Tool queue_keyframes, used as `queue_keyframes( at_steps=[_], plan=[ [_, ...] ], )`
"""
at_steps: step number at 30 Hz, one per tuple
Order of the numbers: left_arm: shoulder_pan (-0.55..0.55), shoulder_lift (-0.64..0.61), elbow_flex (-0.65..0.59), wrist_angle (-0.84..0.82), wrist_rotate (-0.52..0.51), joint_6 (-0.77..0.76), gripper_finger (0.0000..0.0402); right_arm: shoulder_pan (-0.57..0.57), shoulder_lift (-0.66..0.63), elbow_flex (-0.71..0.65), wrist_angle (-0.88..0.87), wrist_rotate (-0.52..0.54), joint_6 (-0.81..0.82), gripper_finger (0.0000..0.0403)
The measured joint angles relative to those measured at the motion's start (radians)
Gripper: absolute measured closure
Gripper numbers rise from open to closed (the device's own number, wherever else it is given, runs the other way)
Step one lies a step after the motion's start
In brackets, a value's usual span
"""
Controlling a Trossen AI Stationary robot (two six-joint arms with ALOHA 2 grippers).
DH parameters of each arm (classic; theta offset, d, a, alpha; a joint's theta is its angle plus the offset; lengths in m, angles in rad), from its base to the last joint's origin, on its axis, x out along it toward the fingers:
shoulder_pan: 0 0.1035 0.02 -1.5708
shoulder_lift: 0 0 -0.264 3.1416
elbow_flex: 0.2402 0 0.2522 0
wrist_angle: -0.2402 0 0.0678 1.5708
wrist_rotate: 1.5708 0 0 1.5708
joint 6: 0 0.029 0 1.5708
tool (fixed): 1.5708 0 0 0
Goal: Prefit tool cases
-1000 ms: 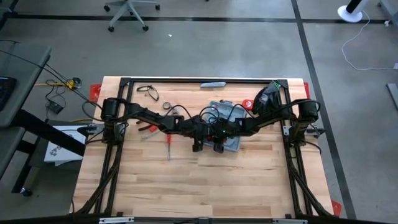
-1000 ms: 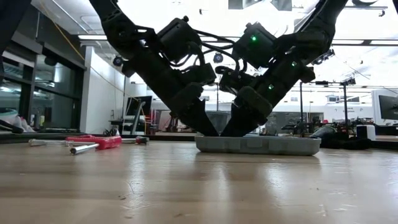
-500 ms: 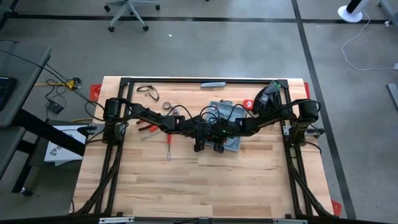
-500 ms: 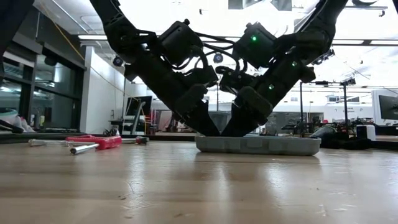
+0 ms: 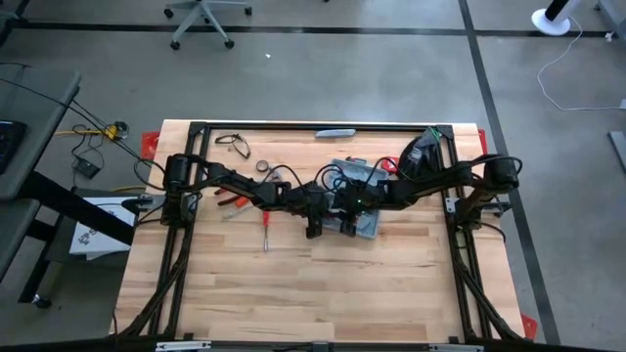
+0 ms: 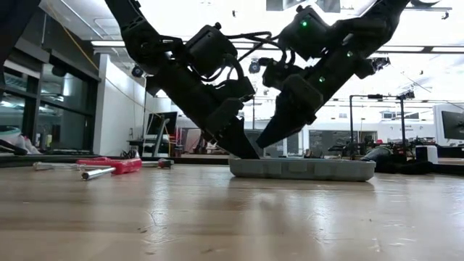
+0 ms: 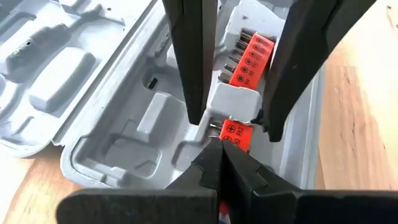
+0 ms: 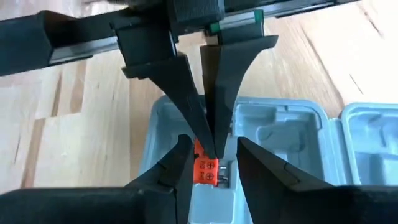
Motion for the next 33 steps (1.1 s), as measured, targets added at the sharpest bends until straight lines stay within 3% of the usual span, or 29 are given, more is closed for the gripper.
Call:
queue_keyframes(
  at_steps=[9, 16, 20, 33],
  plan=[
    [0.0, 0.0, 0.0, 0.003, -0.014, -0.017, 0.0401, 0.005, 0.038, 0.002, -0.024, -0.014, 0.047, 0.0301],
    [0.0, 0.002, 0.0, 0.01, -0.016, -0.017, 0.0401, 0.015, 0.088, 0.006, -0.005, 0.001, 0.052, 0.0393],
    [0.0, 0.002, 0.0, 0.01, -0.015, -0.017, 0.0401, 0.017, 0.091, 0.006, -0.007, 0.045, 0.076, 0.0389],
    [-0.005, 0.01, -0.008, 0.094, -0.042, 0.012, 0.0401, 0.013, 0.105, 0.01, -0.081, 0.011, 0.078, 0.0402]
  ],
)
